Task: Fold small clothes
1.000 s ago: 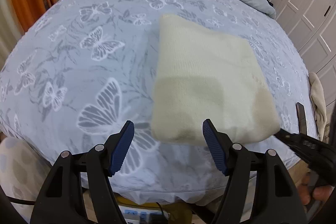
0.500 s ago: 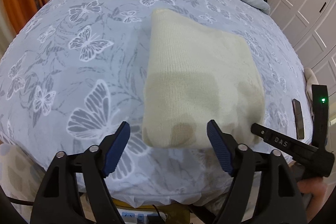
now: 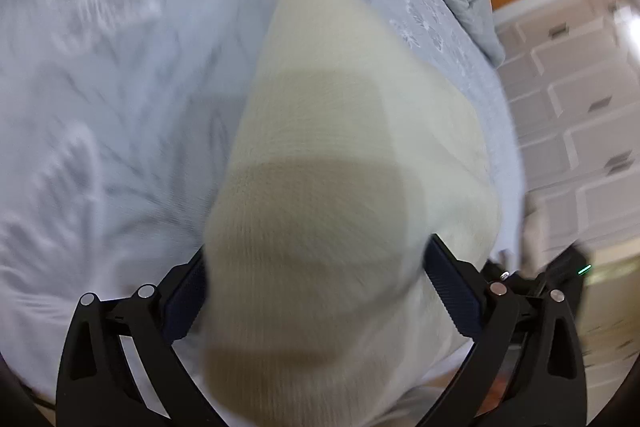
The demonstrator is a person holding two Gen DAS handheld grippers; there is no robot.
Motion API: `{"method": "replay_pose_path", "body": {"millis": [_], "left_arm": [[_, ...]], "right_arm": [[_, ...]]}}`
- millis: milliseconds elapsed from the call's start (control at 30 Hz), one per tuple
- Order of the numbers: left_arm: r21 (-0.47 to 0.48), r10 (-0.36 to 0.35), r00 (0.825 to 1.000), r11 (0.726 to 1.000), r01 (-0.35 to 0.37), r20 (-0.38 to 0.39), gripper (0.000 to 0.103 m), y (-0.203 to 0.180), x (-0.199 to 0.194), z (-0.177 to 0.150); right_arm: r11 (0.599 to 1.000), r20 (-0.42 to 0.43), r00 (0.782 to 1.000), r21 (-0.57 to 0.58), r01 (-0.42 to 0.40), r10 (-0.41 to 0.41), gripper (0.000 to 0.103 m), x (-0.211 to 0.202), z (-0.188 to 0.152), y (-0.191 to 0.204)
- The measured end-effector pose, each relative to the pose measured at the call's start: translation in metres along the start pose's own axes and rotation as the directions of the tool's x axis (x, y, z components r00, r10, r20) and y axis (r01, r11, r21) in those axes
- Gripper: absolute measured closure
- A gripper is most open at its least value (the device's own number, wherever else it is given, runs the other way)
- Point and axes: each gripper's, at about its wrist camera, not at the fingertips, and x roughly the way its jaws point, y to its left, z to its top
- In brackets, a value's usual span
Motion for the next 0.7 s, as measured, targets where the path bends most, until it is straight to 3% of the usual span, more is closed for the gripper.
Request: {"method": "replay_pose_path", "body": {"millis": [33,100,133,167,267,300,367,467,700], "left_arm": [[-0.057,-0.046,0.999,0.997,0.045,-0.024,0.006,0.008,0.006,0.003],[-0.054,-0.057,0.998,0.997,0.056,-0.027,0.007,0.006,0.007,0.003],[-0.029,-0.042,0.999,0.999,0.041,-0.034,0.008,0.002,0.008,0.003],[-0.025,-0.033,0.999,0.999,0.032,-0.034,0.014,0.000,0.007,0.002],[-0.034,-0.045,0.998,0.998,0.044,-0.038,0.037,-0.005,-0.006,0.002],[-0.032,-0.053,0.998,0.998,0.052,-0.033,0.044,-0.007,-0.011,0.002],[-0.019,-0.065,0.998,0.998,0.065,-0.011,0.048,-0.018,-0.028,0.003],[0.015,-0.086,0.996,0.996,0.086,0.017,0.049,-0.038,-0.055,0.007],[0.214,-0.156,0.984,0.967,0.135,0.083,0.049,-0.089,-0.140,-0.007]], "right_arm": [[0.998,-0.019,0.999,0.049,-0.045,0.046,0.017,0.005,0.001,-0.006],[0.993,-0.027,0.995,0.076,-0.094,0.096,0.025,0.010,0.002,-0.009],[0.988,-0.033,0.989,0.069,-0.139,0.142,0.044,0.012,0.003,-0.007],[0.980,-0.039,0.982,0.084,-0.179,0.183,0.052,0.013,0.001,-0.004],[0.982,-0.022,0.985,0.083,-0.168,0.171,0.074,0.004,0.000,0.007],[0.983,-0.016,0.986,0.076,-0.165,0.167,0.075,0.000,-0.002,0.012],[0.986,0.023,0.986,0.019,-0.168,0.168,0.078,-0.017,-0.004,0.034],[0.982,0.075,0.980,-0.043,-0.184,0.186,0.078,-0.042,-0.010,0.062],[0.960,0.176,0.951,-0.168,-0.224,0.253,0.078,-0.110,-0.038,0.118]]}}
